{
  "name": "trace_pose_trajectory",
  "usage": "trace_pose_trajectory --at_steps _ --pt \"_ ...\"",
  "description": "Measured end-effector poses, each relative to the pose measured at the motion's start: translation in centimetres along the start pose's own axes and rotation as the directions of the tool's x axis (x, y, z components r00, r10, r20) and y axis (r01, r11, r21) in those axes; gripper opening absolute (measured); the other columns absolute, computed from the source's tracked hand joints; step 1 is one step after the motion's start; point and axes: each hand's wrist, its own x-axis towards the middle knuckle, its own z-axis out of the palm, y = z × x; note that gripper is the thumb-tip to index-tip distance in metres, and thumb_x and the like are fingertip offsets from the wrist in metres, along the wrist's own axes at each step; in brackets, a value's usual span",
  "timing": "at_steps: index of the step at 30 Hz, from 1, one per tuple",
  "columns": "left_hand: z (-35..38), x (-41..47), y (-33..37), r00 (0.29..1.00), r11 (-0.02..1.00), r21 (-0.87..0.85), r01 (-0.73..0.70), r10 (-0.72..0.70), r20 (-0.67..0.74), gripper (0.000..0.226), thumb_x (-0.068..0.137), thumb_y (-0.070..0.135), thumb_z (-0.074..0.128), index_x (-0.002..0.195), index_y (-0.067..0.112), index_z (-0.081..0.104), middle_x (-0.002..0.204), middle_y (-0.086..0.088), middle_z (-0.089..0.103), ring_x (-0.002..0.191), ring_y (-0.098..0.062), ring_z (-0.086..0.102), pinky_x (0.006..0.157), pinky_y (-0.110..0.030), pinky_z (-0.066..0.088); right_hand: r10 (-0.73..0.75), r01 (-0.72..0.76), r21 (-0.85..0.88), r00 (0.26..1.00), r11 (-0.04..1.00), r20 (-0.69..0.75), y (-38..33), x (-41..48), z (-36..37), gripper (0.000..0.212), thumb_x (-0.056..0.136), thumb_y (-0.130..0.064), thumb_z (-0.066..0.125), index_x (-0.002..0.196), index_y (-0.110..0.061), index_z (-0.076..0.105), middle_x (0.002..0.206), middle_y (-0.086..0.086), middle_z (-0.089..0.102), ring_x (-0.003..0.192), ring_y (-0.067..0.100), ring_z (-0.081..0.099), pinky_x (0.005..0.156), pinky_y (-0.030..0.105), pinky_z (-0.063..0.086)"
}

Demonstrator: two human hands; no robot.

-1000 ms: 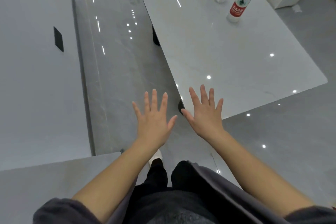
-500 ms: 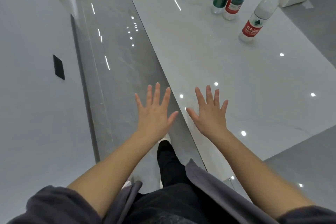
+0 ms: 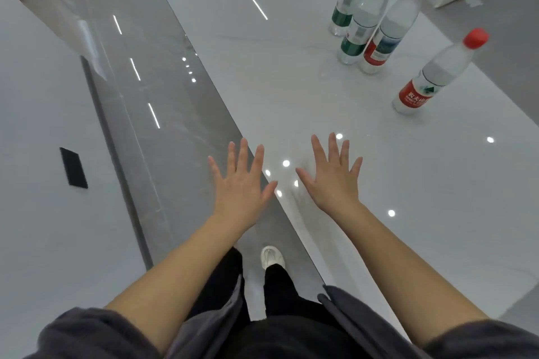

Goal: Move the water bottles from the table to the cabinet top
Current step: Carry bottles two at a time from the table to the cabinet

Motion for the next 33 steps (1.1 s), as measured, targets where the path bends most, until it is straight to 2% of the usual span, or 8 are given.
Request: trace_pose_trajectory --at_steps 5,13,21,29,33 --pt "-1.8 6.6 -3.7 0.994 0.994 -0.034 -0.103 0.103 -0.022 0.074 0.096 0.057 0.032 0.155 0.021 0.005 0.162 -0.01 -0.004 0.148 -0.033 -0.008 0.113 -0.065 -0.001 0.119 -0.119 0.013 0.992 0.993 -0.034 -2.8 4.2 -1.0 0.074 0.098 -0.059 0.029 0.155 -0.03 -0.008 0.164 0.006 -0.015 0.149 0.034 -0.017 0.117 0.06 -0.003" --pt "-5.0 16.5 -7.5 0.931 0.93 0.041 -0.366 0.364 0.037 0.073 0.097 0.058 0.025 0.154 0.022 -0.004 0.162 -0.01 -0.01 0.148 -0.033 -0.012 0.112 -0.063 -0.005 0.391 -0.383 0.121 0.919 0.916 -0.054 -6.4 9.0 -2.8 0.075 0.098 -0.06 0.03 0.155 -0.031 -0.008 0.164 0.006 -0.016 0.149 0.034 -0.018 0.117 0.06 -0.004" --pt "-6.0 23.8 -3.0 0.853 0.846 0.107 -0.522 0.516 0.08 0.074 0.097 0.059 0.02 0.153 0.021 -0.008 0.161 -0.01 -0.011 0.148 -0.033 -0.012 0.113 -0.063 -0.003 0.572 -0.552 0.209 0.819 0.807 -0.042 -3.3 10.9 -4.4 0.075 0.098 -0.059 0.031 0.155 -0.031 -0.008 0.164 0.006 -0.017 0.149 0.033 -0.018 0.117 0.06 -0.003" --pt "-5.8 30.1 3.5 0.822 0.809 0.145 -0.569 0.553 0.139 0.074 0.097 0.059 0.021 0.153 0.021 -0.009 0.161 -0.009 -0.013 0.148 -0.031 -0.013 0.113 -0.062 -0.004 0.65 -0.623 0.243 0.759 0.743 -0.038 1.9 15.1 -6.4 0.076 0.097 -0.06 0.033 0.155 -0.032 -0.009 0.164 0.005 -0.015 0.15 0.034 -0.015 0.117 0.06 -0.002" --pt "-5.4 32.8 5.5 0.821 0.811 0.144 -0.567 0.542 0.177 0.076 0.097 0.06 0.022 0.153 0.02 -0.009 0.162 -0.008 -0.011 0.148 -0.031 -0.012 0.114 -0.062 -0.002 0.694 -0.671 0.271 0.719 0.69 0.012 4.4 15.6 -6.1 0.076 0.097 -0.06 0.033 0.155 -0.031 -0.007 0.164 0.005 -0.014 0.15 0.033 -0.014 0.118 0.06 -0.001"
